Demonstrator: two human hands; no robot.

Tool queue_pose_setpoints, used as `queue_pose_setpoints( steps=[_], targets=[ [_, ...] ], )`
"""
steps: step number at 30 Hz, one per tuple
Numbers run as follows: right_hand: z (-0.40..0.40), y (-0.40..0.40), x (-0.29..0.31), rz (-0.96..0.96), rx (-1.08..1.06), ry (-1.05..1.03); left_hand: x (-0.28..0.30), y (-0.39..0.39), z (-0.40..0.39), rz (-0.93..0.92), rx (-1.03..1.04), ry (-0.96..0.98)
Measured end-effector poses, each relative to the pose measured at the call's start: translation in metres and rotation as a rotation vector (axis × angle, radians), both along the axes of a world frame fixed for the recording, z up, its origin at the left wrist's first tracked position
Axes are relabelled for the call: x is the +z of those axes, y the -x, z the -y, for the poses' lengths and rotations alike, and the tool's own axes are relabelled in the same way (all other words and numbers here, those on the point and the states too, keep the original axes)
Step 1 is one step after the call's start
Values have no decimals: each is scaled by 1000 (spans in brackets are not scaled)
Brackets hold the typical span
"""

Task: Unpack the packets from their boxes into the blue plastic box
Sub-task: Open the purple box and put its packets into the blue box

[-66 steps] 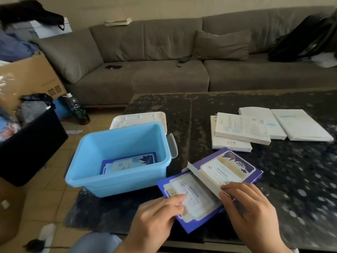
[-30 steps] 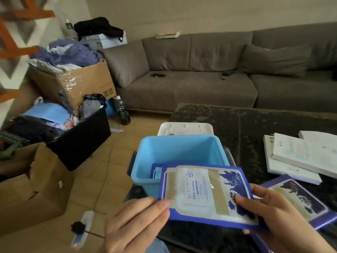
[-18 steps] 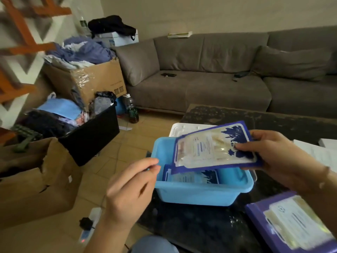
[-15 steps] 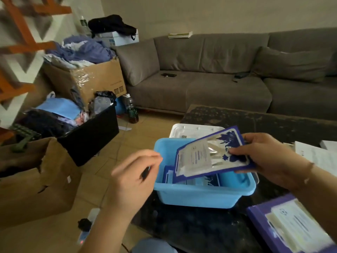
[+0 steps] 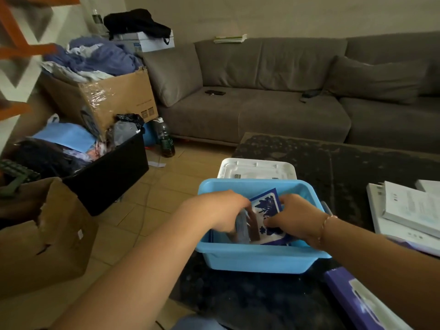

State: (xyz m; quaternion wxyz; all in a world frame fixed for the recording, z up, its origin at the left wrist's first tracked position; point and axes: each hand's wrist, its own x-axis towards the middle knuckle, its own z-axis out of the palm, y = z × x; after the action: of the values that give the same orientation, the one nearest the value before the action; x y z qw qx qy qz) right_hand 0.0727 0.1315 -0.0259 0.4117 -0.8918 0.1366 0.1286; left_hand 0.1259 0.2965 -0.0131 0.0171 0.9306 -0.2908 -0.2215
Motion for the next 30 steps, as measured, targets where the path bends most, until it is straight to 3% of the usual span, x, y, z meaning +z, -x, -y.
queue_pose_setpoints(
  steps=[8, 13, 22, 30],
  targets=[
    [10, -4, 9, -195, 352, 483, -8, 0, 14, -15, -73, -280],
    [2, -6, 14, -141, 481, 753, -16, 3, 23, 16, -114, -373],
    [0, -21, -6, -336, 598, 846, -21, 2, 35, -35, -40, -314],
    [4, -20, -15, -289, 563, 705, -30, 2, 44, 73, -167, -600]
  ],
)
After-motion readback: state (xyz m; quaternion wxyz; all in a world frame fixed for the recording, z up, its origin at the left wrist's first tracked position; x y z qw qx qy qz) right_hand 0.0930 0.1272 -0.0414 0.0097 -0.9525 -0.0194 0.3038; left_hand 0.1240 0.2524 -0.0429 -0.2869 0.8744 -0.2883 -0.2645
